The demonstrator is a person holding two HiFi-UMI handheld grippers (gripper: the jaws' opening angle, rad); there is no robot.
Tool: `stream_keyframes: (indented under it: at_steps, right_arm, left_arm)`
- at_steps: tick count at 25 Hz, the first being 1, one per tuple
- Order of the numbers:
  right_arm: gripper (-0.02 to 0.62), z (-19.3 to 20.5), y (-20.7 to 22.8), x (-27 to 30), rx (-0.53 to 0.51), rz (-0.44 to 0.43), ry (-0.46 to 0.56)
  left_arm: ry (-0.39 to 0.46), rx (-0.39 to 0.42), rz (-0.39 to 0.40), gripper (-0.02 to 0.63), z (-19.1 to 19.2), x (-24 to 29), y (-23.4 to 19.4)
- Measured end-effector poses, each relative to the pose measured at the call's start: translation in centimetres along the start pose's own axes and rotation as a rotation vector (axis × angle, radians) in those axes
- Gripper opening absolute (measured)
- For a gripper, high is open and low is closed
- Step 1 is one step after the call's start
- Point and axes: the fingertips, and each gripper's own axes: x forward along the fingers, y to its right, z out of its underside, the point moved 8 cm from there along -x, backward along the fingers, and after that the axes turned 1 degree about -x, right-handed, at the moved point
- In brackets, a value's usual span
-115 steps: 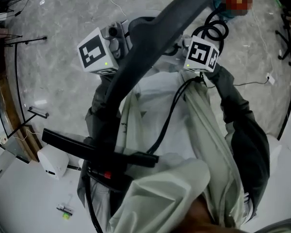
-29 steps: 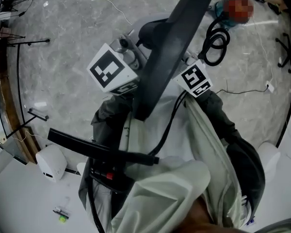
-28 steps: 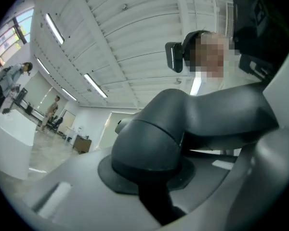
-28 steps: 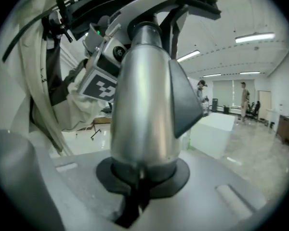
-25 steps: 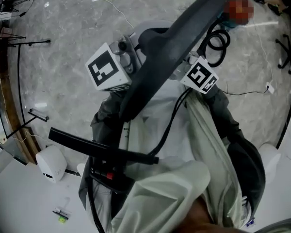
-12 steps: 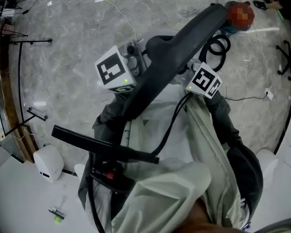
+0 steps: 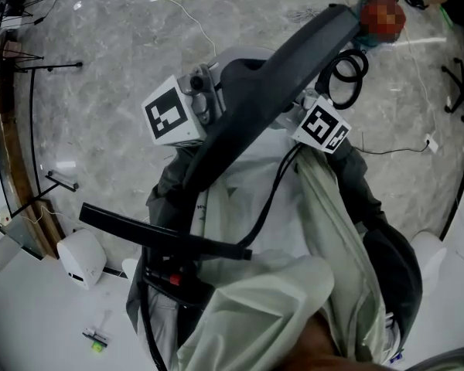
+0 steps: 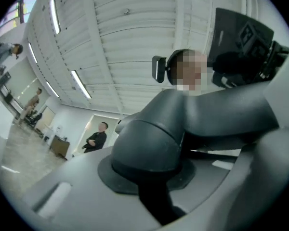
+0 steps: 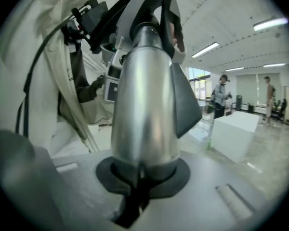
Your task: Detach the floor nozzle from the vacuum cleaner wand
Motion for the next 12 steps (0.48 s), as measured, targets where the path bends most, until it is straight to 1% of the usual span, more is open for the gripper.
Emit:
stream_keyframes:
  at_steps: [1, 3, 5, 6, 7, 8, 10, 12]
  right_arm:
    - [0.04, 0.1, -0.1, 0.0, -0.011, -0.066, -0.001]
    - [0.041, 0.2, -0.2, -0.1, -0.008, -0.171, -0.005]
    - [0.041, 0.2, -0.3, -0.1, 0.029, -0.233, -0.008]
    - [0.041, 0.2, -0.3, -0.1, 0.049, -0.244, -0.014]
    - [0.04, 0.3, -0.1, -0.1, 0.064, -0.236, -0.022]
    - [0.04, 0.3, 0.2, -0.1, 0.072, -0.204, -0.03]
    - [0.038, 0.4, 0.6, 0.2, 0.083, -0.078, -0.038]
    - [0.038, 0.3, 0.5, 0.3, 0.089, 0.052, -0.037]
  left_arm:
    - [0.005, 0.002, 0.051, 0.074, 0.1, -0.1, 0.2]
    - [0.008, -0.002, 0.118, 0.074, 0.3, -0.1, 0.3]
    - [0.027, -0.03, 0.136, 0.074, 0.4, -0.3, -0.1]
    - [0.04, -0.047, 0.123, 0.074, 0.4, -0.4, -0.4]
    - [0.05, -0.061, 0.092, 0.074, 0.5, -0.5, -0.8]
    - [0.055, -0.071, 0.045, 0.074, 0.5, -0.5, -1.2]
    - [0.05, -0.074, -0.061, 0.074, 0.4, -0.5, -1.9]
    - [0.028, -0.046, -0.135, 0.074, 0.3, -0.2, -1.9]
